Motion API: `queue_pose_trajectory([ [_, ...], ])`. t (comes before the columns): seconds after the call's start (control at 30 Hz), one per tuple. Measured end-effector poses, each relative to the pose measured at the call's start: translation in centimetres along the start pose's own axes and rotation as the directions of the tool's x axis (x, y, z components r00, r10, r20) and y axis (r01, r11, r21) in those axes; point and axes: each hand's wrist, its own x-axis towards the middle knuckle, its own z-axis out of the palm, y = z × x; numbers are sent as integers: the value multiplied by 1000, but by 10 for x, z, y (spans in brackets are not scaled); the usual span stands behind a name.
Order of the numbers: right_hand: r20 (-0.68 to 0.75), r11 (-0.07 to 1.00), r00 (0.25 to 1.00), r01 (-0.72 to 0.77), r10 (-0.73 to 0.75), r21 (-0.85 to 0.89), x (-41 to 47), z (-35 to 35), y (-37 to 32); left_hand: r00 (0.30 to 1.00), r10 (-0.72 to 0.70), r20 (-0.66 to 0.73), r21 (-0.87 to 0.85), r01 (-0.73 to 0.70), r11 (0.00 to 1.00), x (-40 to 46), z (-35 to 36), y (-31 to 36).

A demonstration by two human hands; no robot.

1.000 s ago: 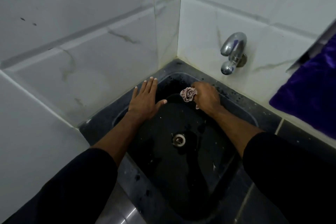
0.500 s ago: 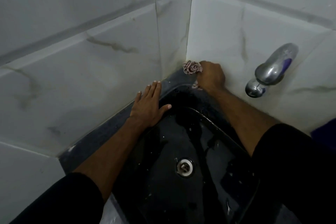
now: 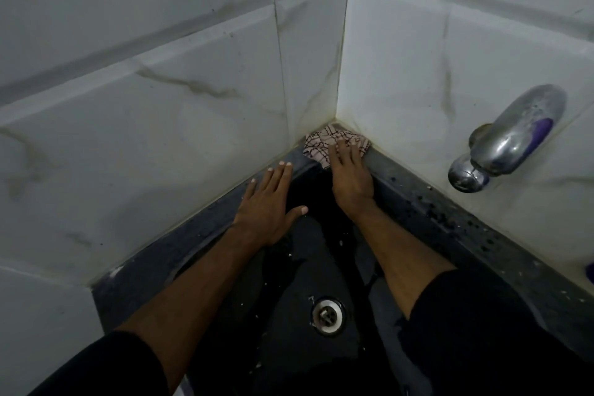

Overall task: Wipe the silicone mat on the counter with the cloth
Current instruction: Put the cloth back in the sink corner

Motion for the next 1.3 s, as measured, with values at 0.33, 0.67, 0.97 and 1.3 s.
queue_pose_trajectory([
  [0.33,-43,987,986,-162,162,-4,24,-13,-15,1000,-2,-5,-27,2,1000,-6,-1,-2],
  [0.67,90,982,994,-72,57,173,-16,-43,1,1000,-9,-3,6,9,1000,-26,-16,1],
  [0.97,39,978,988,-156,152,136,-184,-111,1,997,79,27,-6,-79,997,-114,-33,54],
  [1.3,-8,929,933,-356,359,101,-385,-161,38,944,330,18,-45,-329,943,-226,-30,172],
])
